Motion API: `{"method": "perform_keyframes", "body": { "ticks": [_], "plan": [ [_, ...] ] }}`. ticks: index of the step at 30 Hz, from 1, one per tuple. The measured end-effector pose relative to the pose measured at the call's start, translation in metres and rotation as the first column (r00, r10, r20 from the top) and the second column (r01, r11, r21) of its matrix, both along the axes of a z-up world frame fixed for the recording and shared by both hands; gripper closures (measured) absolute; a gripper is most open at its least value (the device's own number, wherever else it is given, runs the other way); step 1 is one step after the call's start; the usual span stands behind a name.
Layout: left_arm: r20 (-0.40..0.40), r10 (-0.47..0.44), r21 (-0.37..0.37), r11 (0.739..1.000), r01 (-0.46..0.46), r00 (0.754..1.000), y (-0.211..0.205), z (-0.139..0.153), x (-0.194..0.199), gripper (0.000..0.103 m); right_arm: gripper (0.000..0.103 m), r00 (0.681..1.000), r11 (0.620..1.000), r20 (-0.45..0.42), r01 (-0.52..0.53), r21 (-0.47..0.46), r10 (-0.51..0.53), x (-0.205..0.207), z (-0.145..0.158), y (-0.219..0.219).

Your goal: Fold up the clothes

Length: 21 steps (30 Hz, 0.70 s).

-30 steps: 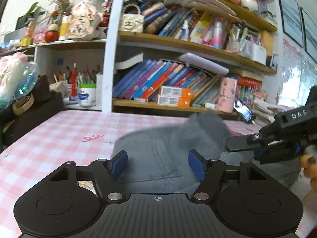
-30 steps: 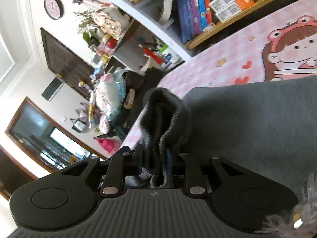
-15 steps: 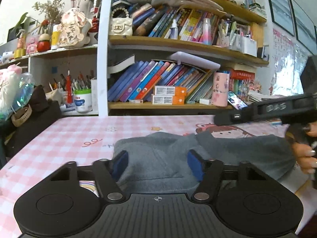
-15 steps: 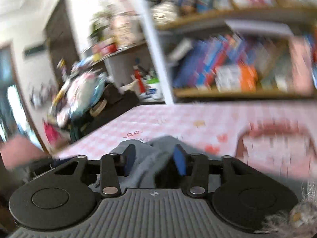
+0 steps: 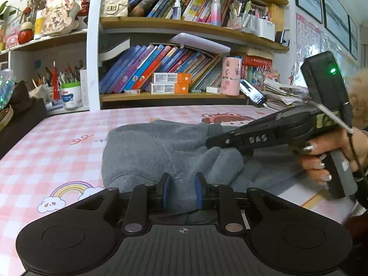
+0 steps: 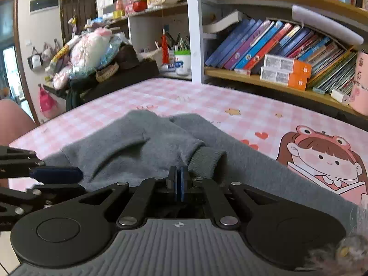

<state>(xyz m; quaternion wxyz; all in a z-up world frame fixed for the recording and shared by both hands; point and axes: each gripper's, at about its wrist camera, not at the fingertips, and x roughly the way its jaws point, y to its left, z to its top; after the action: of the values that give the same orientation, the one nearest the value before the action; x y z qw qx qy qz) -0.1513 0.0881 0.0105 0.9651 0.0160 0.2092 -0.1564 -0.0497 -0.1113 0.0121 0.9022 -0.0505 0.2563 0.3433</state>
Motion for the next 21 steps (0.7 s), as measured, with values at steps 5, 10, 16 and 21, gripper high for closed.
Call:
{"method": "perform_keyframes", "body": {
  "ticks": [5,10,16,21],
  "plan": [
    [0.019,0.018,-0.038,0.999,-0.017,1.0,0.008,0.004,-0.002,0.077,0.098,0.995,0.995,0.02,-0.094,0.017,0.093,-0.026,0.007,-0.01],
    [0.034,0.022,-0.032,0.999,-0.021,0.999,0.0,0.007,0.001,0.067,0.095,0.998,0.998,-0.027,-0.057,0.001,0.057,-0.027,-0.004,-0.021],
    [0.123,0.124,-0.093,0.989,-0.113,0.985,0.012,0.026,-0.006,0.034,0.068,0.996,0.996,-0.082,0.027,0.083,-0.02,-0.039,0.006,-0.069],
    [0.107,0.203,-0.168,0.969,-0.184,0.973,0.023,0.027,-0.005,0.028,0.063,0.969,0.978,-0.208,0.162,0.134,-0.132,-0.049,0.004,-0.128]
  ]
}}
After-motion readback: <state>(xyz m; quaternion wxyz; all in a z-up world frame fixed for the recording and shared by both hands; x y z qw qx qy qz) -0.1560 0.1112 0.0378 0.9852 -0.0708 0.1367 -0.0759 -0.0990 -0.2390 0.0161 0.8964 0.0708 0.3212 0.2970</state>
